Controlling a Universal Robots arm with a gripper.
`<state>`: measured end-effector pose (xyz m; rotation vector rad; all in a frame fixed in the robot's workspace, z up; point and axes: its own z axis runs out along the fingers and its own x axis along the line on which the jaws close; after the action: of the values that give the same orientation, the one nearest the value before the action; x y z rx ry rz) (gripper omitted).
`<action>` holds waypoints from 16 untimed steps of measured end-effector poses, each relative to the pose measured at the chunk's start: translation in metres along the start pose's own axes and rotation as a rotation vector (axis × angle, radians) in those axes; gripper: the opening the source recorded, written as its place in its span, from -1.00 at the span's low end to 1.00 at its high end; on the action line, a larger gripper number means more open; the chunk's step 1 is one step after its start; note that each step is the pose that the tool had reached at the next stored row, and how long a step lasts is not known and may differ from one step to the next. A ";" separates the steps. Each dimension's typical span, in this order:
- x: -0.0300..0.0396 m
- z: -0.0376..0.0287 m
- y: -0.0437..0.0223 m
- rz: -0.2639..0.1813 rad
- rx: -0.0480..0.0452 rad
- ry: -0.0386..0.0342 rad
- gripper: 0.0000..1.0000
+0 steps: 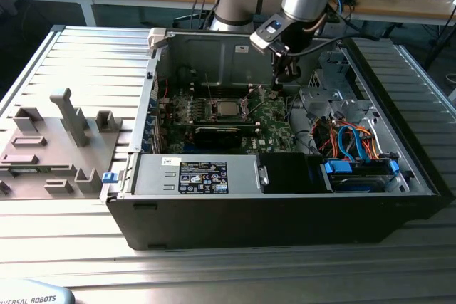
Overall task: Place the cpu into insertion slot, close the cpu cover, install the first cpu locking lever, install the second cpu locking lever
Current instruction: 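Close the cpu cover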
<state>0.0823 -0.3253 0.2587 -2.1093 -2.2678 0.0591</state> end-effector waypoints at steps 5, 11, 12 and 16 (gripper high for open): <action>0.0000 0.0013 0.0001 0.000 0.0000 0.0001 -0.79; 0.0000 0.0031 0.0002 -0.001 0.0000 0.0001 -0.79; 0.0000 0.0033 0.0002 -0.001 0.0000 0.0001 -0.79; 0.0000 0.0046 0.0003 -0.001 0.0000 0.0000 -0.79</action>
<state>0.0823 -0.3253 0.2541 -2.1086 -2.2684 0.0590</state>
